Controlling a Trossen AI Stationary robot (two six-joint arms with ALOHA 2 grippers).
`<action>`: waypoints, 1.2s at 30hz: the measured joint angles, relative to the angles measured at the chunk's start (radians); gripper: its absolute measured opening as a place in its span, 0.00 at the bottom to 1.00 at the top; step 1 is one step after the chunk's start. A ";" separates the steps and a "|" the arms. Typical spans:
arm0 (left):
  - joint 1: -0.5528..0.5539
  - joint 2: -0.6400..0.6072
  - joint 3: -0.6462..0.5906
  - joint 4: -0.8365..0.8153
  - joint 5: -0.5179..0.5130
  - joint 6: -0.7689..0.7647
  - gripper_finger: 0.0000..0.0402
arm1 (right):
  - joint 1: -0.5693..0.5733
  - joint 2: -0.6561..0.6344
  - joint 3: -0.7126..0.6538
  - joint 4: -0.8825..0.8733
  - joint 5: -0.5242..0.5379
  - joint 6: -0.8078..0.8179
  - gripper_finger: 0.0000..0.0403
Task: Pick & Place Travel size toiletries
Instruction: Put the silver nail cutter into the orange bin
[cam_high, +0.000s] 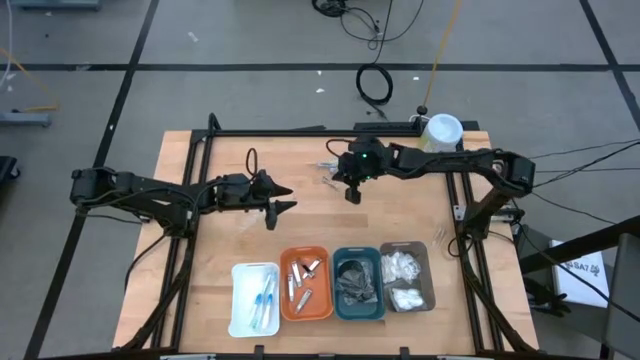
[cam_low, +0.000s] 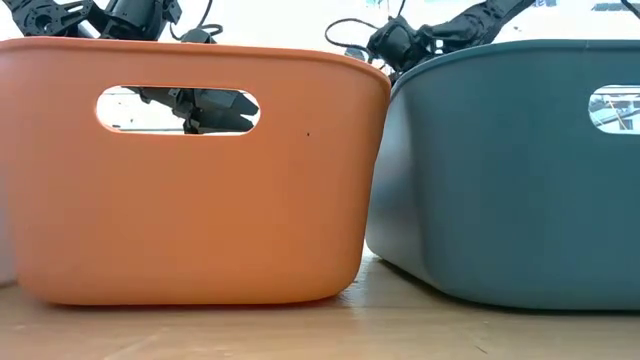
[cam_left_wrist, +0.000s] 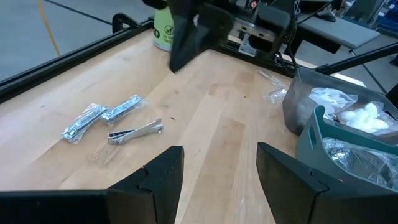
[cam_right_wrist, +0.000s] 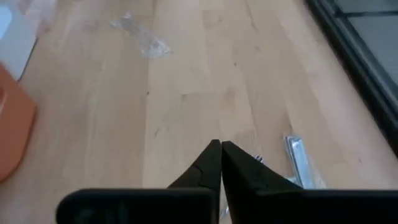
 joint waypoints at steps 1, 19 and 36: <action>0.000 0.000 0.000 0.000 0.000 0.000 0.50 | -0.001 -0.006 -0.015 0.037 0.002 0.008 0.01; 0.000 0.000 0.000 0.004 0.000 -0.001 0.50 | -0.002 0.317 -0.065 0.281 0.177 0.113 0.70; -0.001 0.000 0.000 0.000 0.000 0.000 0.50 | -0.009 0.357 -0.051 0.204 0.176 0.091 0.05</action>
